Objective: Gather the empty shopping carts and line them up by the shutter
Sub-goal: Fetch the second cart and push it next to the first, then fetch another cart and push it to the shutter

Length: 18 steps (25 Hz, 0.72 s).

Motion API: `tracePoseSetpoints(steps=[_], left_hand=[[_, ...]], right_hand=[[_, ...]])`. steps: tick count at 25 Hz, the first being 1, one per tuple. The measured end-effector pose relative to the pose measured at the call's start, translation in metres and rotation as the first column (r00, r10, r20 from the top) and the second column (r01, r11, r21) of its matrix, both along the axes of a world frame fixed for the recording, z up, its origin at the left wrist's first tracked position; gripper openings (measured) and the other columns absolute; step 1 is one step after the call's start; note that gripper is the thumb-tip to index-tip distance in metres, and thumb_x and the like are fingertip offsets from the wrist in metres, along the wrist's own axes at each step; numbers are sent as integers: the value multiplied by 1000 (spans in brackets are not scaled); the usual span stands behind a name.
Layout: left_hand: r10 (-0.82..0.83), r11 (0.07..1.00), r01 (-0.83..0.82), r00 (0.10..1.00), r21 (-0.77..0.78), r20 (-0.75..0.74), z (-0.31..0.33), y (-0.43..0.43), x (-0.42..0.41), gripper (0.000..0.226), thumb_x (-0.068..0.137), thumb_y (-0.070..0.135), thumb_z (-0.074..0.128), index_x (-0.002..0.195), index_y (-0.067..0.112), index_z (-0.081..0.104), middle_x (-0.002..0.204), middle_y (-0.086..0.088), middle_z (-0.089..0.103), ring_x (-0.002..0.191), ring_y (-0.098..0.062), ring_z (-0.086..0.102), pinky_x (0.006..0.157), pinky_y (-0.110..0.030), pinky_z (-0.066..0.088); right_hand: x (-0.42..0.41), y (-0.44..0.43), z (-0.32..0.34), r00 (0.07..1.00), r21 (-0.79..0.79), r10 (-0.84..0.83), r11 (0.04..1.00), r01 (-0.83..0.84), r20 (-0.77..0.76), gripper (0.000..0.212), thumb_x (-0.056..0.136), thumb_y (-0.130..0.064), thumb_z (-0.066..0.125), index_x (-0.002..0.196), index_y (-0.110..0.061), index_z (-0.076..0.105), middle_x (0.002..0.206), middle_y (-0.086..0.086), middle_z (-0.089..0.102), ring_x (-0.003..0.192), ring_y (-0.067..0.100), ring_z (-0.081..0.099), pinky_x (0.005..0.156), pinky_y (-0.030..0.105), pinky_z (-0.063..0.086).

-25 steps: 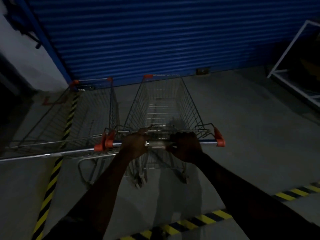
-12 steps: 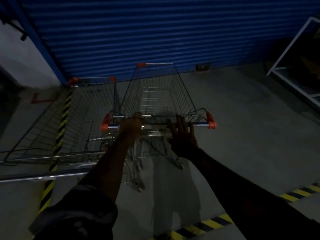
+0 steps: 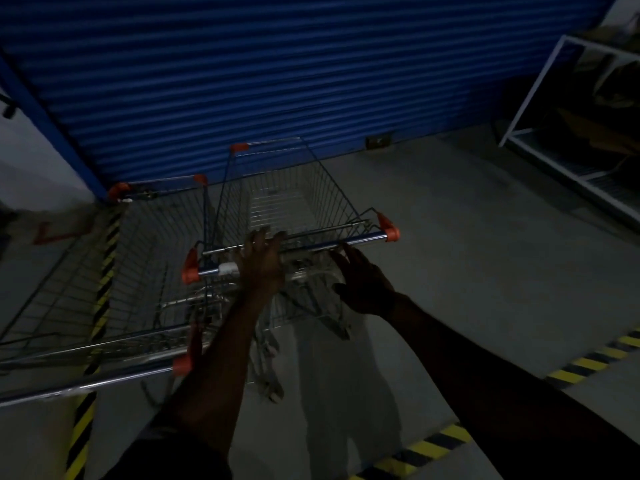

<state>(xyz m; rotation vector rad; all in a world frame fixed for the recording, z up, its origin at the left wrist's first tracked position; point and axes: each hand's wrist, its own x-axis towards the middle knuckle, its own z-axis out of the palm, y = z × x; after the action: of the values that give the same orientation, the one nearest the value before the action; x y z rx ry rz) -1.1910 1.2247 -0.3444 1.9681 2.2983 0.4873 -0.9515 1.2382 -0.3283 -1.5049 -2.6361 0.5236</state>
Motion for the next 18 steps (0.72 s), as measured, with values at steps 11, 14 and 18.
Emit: tracePoseSetpoints(steps=[11, 14, 18], left_hand=[[-153, 976, 111, 962, 188, 225, 19, -56, 177, 61, 73, 17, 75, 132, 23, 63, 133, -7, 60, 123, -38, 52, 100, -53, 41], [-139, 978, 86, 948, 188, 285, 36, -80, 219, 52, 77, 15, 74, 127, 26, 64, 130, -3, 62, 125, -34, 50, 100, -49, 38], [-109, 979, 52, 951, 197, 290, 43, -124, 262, 46, 78, 19, 72, 122, 29, 65, 128, -1, 62, 123, -33, 52, 100, -49, 38]], right_hand=[[143, -69, 32, 928, -175, -330, 937, 301, -174, 55, 101, -30, 62, 152, -21, 42, 144, 11, 56, 127, 30, 56, 102, 39, 48], [182, -101, 43, 907, -159, -356, 932, 326, -226, 51, 100, -31, 63, 148, -22, 47, 138, 7, 61, 122, 25, 60, 98, 37, 50], [231, -146, 57, 896, -121, -349, 937, 327, -274, 50, 101, -30, 63, 148, -21, 48, 135, 6, 63, 119, 25, 62, 94, 35, 51]])
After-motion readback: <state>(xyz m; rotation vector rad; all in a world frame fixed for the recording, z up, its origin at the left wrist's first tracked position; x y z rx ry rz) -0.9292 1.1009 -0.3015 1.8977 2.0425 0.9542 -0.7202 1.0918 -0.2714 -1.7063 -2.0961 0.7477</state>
